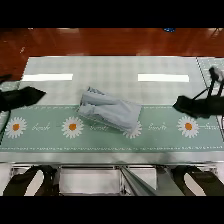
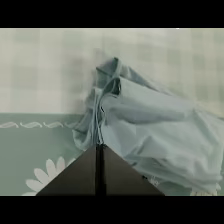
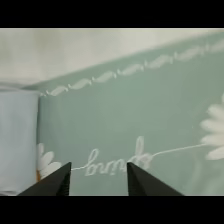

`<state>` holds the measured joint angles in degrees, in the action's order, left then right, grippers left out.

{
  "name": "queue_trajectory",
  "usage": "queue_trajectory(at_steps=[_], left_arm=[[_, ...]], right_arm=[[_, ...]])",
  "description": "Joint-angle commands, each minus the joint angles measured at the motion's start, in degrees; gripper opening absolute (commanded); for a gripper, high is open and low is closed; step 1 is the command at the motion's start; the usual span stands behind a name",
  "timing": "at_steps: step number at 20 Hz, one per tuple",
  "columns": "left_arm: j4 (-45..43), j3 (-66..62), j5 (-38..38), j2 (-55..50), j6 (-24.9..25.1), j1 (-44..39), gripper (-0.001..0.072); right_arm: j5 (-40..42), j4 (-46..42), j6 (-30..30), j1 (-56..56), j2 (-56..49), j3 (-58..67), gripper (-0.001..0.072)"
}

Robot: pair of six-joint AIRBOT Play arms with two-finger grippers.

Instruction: Fold the shirts.

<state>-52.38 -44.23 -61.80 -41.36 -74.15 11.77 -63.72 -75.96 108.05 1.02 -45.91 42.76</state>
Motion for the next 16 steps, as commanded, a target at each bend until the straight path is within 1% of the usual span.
queue_trajectory(at_steps=[1, 2, 4, 7, 8, 9, 10, 16], left_arm=[[1.0, 6.9, -0.4, -0.2, 0.0, -5.7, 0.0026], [1.0, 8.7, -0.2, -0.2, 0.0, -7.1, 0.0026], [1.0, 10.8, -0.2, -0.2, 0.0, -8.7, 0.0026], [1.0, 11.5, 0.2, -0.3, 0.0, -8.9, 0.0026], [1.2, 11.5, 0.9, -0.3, 0.0, -8.9, 0.0026], [1.5, 11.5, 1.4, -0.3, -0.1, -8.9, 0.0026], [1.5, 11.5, 1.9, -0.3, -0.1, -8.9, 0.0026], [1.6, 11.5, 2.1, -0.3, -0.3, -8.9, 0.0026]], right_arm=[[16.4, 19.5, -1.8, 1.9, 1.2, -16.6, 0.0409], [17.8, 24.3, -5.2, 1.9, -1.6, -17.6, 0.0409], [17.7, 33.6, -14.1, 1.9, -8.4, -17.6, 0.0409], [16.7, 49.3, -27.3, 0.3, -18.7, -17.6, 0.0409], [16.6, 52.7, -30.4, -1.2, -21.7, -17.4, 0.0409], [16.4, 54.1, -32.1, -3.2, -24.7, -16.4, 0.0409], [16.4, 54.1, -32.6, -5.3, -27.6, -14.8, 0.0409], [16.0, 53.9, -33.2, -13.1, -38.4, -2.6, 0.0408]])
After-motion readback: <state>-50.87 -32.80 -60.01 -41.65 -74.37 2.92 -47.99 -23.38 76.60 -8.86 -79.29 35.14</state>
